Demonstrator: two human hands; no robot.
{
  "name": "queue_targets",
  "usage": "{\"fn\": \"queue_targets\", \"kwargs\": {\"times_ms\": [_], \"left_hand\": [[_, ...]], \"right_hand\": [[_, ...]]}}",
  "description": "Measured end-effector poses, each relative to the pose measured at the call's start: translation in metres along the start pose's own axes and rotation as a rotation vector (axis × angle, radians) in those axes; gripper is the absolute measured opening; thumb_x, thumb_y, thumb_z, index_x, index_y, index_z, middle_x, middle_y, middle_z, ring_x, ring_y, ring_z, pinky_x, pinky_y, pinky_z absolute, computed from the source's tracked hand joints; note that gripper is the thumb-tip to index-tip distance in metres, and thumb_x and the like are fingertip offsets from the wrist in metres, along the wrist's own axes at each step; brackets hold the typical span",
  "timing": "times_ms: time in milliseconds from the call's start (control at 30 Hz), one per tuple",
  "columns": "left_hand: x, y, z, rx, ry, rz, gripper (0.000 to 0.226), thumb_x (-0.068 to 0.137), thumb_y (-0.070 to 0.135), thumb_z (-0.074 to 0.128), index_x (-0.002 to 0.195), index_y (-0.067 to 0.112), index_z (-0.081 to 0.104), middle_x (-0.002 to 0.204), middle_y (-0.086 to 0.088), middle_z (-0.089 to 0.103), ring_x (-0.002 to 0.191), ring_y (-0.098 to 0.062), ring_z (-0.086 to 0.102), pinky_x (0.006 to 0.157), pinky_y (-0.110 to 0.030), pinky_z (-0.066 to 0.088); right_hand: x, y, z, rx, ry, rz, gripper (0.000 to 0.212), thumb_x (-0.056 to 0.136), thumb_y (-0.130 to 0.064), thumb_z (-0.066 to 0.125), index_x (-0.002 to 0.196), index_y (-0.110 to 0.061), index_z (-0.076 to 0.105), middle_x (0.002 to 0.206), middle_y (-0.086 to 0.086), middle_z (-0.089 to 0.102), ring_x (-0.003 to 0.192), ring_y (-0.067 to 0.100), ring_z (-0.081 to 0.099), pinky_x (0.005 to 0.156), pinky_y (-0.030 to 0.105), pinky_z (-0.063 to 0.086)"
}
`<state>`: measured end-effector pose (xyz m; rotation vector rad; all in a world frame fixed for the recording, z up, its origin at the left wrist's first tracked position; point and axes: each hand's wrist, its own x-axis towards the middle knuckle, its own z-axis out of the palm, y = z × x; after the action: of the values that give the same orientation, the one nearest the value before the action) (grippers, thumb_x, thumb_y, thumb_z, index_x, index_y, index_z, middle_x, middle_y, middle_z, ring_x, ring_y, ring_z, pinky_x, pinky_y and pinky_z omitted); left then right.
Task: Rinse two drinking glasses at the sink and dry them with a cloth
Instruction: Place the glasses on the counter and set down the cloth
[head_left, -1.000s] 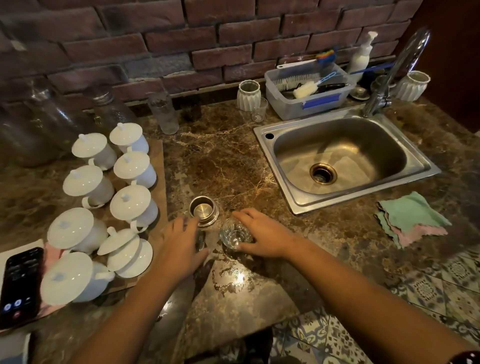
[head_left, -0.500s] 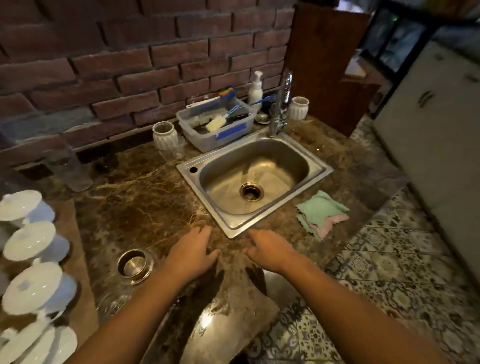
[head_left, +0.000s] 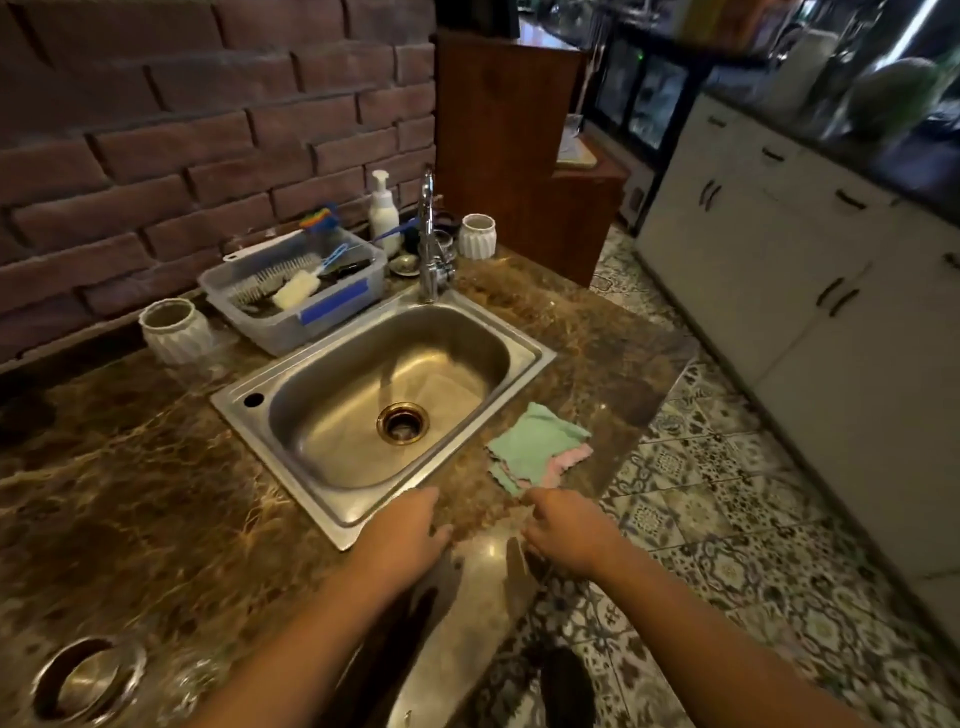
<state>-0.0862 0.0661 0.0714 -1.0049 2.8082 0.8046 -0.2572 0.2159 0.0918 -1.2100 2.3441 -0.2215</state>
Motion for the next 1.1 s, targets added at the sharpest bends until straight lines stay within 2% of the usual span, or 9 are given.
{"fn": "queue_targets", "kwargs": {"times_ms": [133,233,333,433,500,600,767,900,1100], "left_hand": [[0.049,0.034,0.028,-0.12,0.053,-0.125,0.033,0.091,0.039,0.065,0.119,0.021,0.063,0.116,-0.002,0.07,0.108,-0.022,0.064,0.084,-0.033,0.051],[0.083,0.063,0.048,-0.202,0.157,-0.219,0.027,0.091,0.033,0.067,0.114,0.02,0.062,0.114,-0.002,0.067,0.106,-0.021,0.063,0.077,-0.029,0.044],[0.106,0.093,0.07,-0.157,0.215,-0.211,0.035,0.095,0.026,0.06,0.128,0.015,0.058,0.129,-0.007,0.055,0.12,-0.023,0.052,0.098,-0.032,0.043],[0.127,0.119,0.086,-0.15,0.232,-0.248,0.041,0.098,0.024,0.055,0.138,0.013,0.05,0.145,-0.009,0.043,0.133,-0.024,0.041,0.111,-0.03,0.031],[0.14,0.128,0.096,-0.135,0.247,-0.292,0.048,0.099,0.025,0.052,0.144,0.012,0.043,0.152,-0.012,0.036,0.138,-0.026,0.036,0.115,-0.031,0.029],[0.147,0.128,0.115,-0.064,0.238,-0.409,0.058,0.101,0.032,0.049,0.153,0.013,0.031,0.162,-0.013,0.024,0.148,-0.03,0.024,0.122,-0.038,0.025],[0.143,0.12,0.136,0.02,0.184,-0.413,0.065,0.104,0.039,0.039,0.159,0.014,0.014,0.17,-0.008,0.007,0.156,-0.026,0.002,0.127,-0.041,0.009],[0.143,0.117,0.137,0.052,0.167,-0.418,0.068,0.105,0.042,0.035,0.16,0.015,0.008,0.17,-0.007,0.0,0.156,-0.026,-0.002,0.125,-0.042,0.005],[0.134,0.114,0.139,0.102,0.117,-0.454,0.071,0.105,0.051,0.028,0.16,0.016,0.001,0.17,-0.005,-0.006,0.156,-0.025,-0.006,0.126,-0.049,0.005]], "right_hand": [[0.048,0.052,-0.019,-0.05,0.065,-0.084,0.032,0.093,-0.03,0.054,0.118,-0.013,0.062,0.116,0.008,0.066,0.108,0.027,0.062,0.089,0.036,0.052],[0.095,0.091,-0.036,-0.07,0.149,-0.231,0.042,0.094,-0.028,0.058,0.132,-0.012,0.057,0.134,0.006,0.057,0.124,0.024,0.051,0.107,0.035,0.043],[0.132,0.121,-0.045,-0.16,0.08,-0.366,0.048,0.093,-0.026,0.062,0.138,-0.01,0.053,0.149,0.009,0.046,0.135,0.023,0.043,0.115,0.034,0.036],[0.158,0.137,-0.046,-0.189,0.016,-0.458,0.055,0.095,-0.027,0.06,0.146,-0.013,0.044,0.156,0.008,0.037,0.141,0.022,0.037,0.118,0.035,0.033],[0.173,0.143,-0.046,-0.189,0.007,-0.52,0.058,0.096,-0.027,0.058,0.15,-0.014,0.039,0.16,0.009,0.032,0.144,0.023,0.034,0.118,0.037,0.032],[0.19,0.146,-0.043,-0.191,-0.03,-0.498,0.063,0.098,-0.031,0.055,0.154,-0.015,0.031,0.163,0.01,0.026,0.146,0.026,0.03,0.119,0.04,0.03],[0.197,0.148,-0.032,-0.275,-0.042,-0.541,0.067,0.097,-0.033,0.056,0.156,-0.022,0.026,0.165,0.01,0.021,0.146,0.028,0.031,0.118,0.044,0.032],[0.195,0.145,-0.032,-0.22,-0.006,-0.425,0.072,0.092,-0.034,0.064,0.153,-0.017,0.031,0.15,0.014,0.041,0.129,0.027,0.047,0.104,0.042,0.047],[0.194,0.129,-0.039,-0.026,-0.073,-0.319,0.063,0.088,-0.028,0.07,0.141,-0.015,0.039,0.131,0.01,0.055,0.116,0.028,0.057,0.095,0.042,0.051]]}}
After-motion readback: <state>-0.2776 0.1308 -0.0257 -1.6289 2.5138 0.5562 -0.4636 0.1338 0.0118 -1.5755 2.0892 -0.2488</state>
